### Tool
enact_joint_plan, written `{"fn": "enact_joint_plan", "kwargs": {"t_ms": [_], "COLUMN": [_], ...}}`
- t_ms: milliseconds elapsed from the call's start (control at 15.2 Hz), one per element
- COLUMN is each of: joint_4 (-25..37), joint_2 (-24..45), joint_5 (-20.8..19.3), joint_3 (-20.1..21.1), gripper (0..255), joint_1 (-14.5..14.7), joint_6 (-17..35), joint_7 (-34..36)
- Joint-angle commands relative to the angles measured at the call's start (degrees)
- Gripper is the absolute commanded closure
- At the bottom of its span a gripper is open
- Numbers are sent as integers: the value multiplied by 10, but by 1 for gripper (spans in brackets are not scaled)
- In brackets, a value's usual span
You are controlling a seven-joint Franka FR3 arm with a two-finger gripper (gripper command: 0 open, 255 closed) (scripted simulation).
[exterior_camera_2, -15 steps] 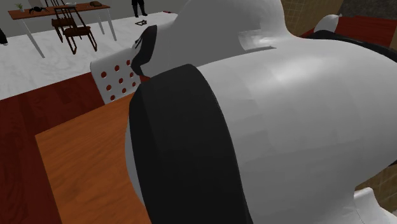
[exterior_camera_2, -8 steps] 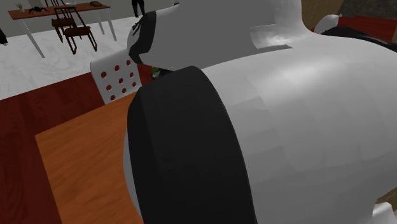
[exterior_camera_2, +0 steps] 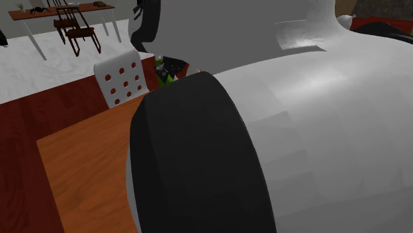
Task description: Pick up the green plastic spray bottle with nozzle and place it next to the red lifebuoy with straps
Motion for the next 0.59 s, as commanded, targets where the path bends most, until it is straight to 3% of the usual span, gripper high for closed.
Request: {"fn": "enact_joint_plan", "kwargs": {"t_ms": [0, 528], "joint_4": [15, 71], "joint_2": [-2, -5], "joint_5": [-4, -18], "joint_3": [-1, -2], "gripper": [255, 255], "joint_1": [-1, -3], "joint_6": [-16, -74], "joint_7": [6, 25]}}
